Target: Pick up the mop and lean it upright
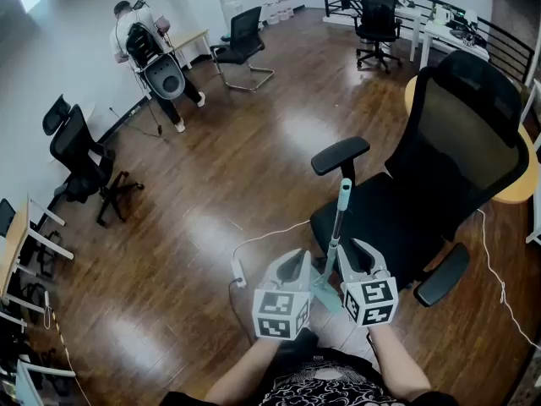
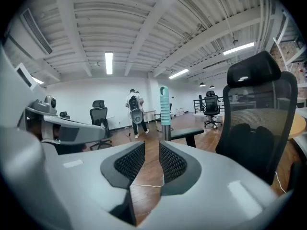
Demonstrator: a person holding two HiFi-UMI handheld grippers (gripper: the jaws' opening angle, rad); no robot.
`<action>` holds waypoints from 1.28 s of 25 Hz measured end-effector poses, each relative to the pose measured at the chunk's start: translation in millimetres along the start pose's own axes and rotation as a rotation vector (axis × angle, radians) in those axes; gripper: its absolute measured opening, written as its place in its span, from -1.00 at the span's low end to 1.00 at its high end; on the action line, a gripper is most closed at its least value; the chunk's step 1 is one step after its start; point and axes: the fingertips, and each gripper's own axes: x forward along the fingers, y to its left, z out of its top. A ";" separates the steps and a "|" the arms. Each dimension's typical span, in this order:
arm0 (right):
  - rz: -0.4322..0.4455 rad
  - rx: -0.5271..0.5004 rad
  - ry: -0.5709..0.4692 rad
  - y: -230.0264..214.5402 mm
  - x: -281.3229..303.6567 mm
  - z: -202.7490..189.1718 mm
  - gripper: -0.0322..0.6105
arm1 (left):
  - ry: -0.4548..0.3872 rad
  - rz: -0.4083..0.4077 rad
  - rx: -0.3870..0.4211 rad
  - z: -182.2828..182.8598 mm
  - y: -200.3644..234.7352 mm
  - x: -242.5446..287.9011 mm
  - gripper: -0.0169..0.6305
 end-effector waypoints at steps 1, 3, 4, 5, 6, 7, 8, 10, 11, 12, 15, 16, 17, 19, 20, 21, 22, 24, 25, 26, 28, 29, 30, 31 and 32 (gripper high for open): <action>0.011 -0.007 -0.007 4.5 -4.9 2.0 -0.64 | -0.003 0.005 -0.002 -1.1 -2.4 -4.0 -0.94; 0.034 -0.019 -0.022 14.5 -15.9 5.9 -0.76 | -0.009 0.014 -0.006 -4.1 -7.4 -12.7 -0.94; 0.047 -0.025 -0.030 20.2 -21.4 7.8 -0.82 | -0.010 0.019 -0.007 -5.8 -9.7 -17.4 -0.94; 0.059 -0.031 -0.038 26.1 -26.6 9.7 -0.87 | -0.012 0.023 -0.008 -7.2 -11.7 -22.0 -0.94; 0.073 -0.038 -0.045 31.9 -31.5 11.3 -0.89 | -0.014 0.028 -0.009 -8.4 -13.8 -26.2 -0.94; 0.088 -0.043 -0.049 37.6 -36.2 12.6 -0.89 | -0.017 0.033 -0.011 -9.6 -16.2 -30.2 -0.94; 0.104 -0.047 -0.052 43.2 -40.9 13.6 -0.89 | -0.019 0.037 -0.013 -11.1 -18.6 -34.1 -0.94; 0.135 -0.052 -0.053 54.4 -50.2 14.3 -0.89 | -0.021 0.044 -0.019 -14.6 -23.2 -41.8 -0.94; 0.150 -0.055 -0.053 60.0 -54.6 14.4 -0.89 | -0.022 0.046 -0.021 -16.1 -25.2 -45.3 -0.94; 0.164 -0.058 -0.053 65.3 -58.9 14.1 -0.89 | -0.024 0.046 -0.022 -17.2 -27.3 -48.2 -0.94; 0.188 -0.073 -0.054 75.7 -71.4 10.7 -0.89 | -0.035 0.042 -0.021 -19.4 -35.7 -55.2 -0.94; 0.192 -0.076 -0.056 77.7 -75.5 10.2 -0.89 | -0.038 0.040 -0.020 -19.8 -39.1 -57.2 -0.94; 0.195 -0.078 -0.059 79.1 -79.3 10.1 -0.89 | -0.041 0.038 -0.019 -20.0 -42.1 -59.0 -0.94; 0.198 -0.078 -0.062 81.3 -84.9 9.0 -0.89 | -0.043 0.036 -0.018 -20.2 -46.3 -62.7 -0.94; 0.199 -0.078 -0.062 82.3 -87.2 8.6 -0.89 | -0.043 0.035 -0.017 -20.2 -47.7 -64.7 -0.94; 0.199 -0.077 -0.064 83.2 -89.5 8.9 -0.90 | -0.043 0.034 -0.017 -20.4 -49.0 -66.5 -0.94; 0.199 -0.077 -0.066 83.6 -91.9 9.6 -0.89 | -0.043 0.033 -0.016 -20.7 -50.6 -68.0 -0.94; 0.199 -0.074 -0.068 82.1 -95.7 9.1 -0.89 | -0.043 0.031 -0.015 -22.2 -54.5 -68.8 -0.94; 0.199 -0.073 -0.067 80.4 -96.9 7.8 -0.90 | -0.044 0.030 -0.015 -23.0 -56.4 -68.3 -0.94; 0.199 -0.073 -0.066 79.1 -97.6 6.6 -0.90 | -0.044 0.030 -0.015 -23.8 -57.8 -67.6 -0.94; 0.200 -0.071 -0.063 77.9 -97.9 3.9 -0.90 | -0.043 0.029 -0.015 -24.7 -58.9 -66.8 -0.94; 0.200 -0.070 -0.062 77.6 -97.6 3.1 -0.89 | -0.043 0.029 -0.015 -24.7 -58.9 -66.4 -0.94; 0.201 -0.070 -0.061 77.1 -97.3 2.9 -0.89 | -0.043 0.028 -0.015 -24.4 -59.1 -65.9 -0.94; 0.201 -0.070 -0.060 76.5 -97.1 3.2 -0.89 | -0.043 0.028 -0.015 -24.2 -59.5 -65.2 -0.94; 0.201 -0.070 -0.060 75.8 -97.1 3.8 -0.89 | -0.043 0.027 -0.015 -24.2 -60.1 -64.5 -0.94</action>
